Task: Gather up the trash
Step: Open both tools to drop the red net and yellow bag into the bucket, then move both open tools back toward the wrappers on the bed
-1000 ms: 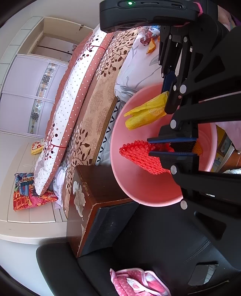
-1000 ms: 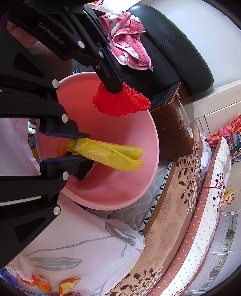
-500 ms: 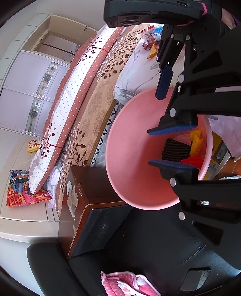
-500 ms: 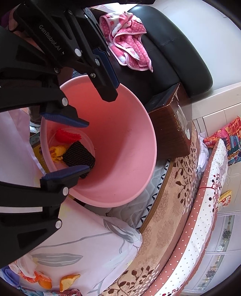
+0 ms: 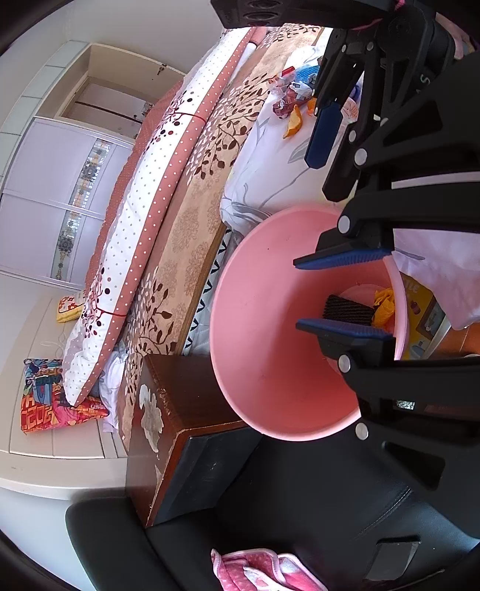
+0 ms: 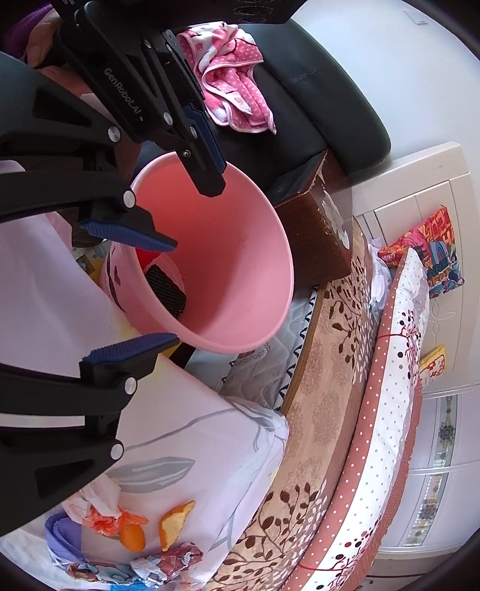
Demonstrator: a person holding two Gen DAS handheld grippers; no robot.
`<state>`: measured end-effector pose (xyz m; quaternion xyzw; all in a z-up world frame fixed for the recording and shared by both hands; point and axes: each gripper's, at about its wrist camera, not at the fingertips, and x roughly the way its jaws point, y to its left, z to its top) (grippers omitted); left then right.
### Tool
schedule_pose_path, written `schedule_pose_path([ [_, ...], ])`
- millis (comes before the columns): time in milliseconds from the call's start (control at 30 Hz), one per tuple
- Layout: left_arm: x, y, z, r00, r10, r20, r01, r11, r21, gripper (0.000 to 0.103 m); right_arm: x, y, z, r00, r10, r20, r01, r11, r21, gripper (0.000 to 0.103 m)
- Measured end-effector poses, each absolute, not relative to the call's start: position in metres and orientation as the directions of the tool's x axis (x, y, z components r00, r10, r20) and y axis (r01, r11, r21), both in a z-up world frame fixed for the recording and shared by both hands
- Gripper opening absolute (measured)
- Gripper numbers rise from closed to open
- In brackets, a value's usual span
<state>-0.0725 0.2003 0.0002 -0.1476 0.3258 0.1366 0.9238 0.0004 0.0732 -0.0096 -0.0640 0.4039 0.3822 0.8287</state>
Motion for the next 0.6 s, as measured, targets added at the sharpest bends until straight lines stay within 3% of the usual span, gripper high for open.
schedule_pose_path([
  [367,-0.063,0.142,0.009,0.78,0.042,-0.625,-0.184,0.969,-0.165,0.027,-0.007,-0.014,-0.012,0.481,0.508,-0.714,-0.54,0.814,0.215,0.045],
  [600,-0.042,0.096,-0.002,0.752,-0.091,-0.653,-0.045,0.981,-0.189,0.027,-0.005,-0.093,-0.022,0.554,0.409,-0.725,-0.387,0.898,0.21,0.045],
])
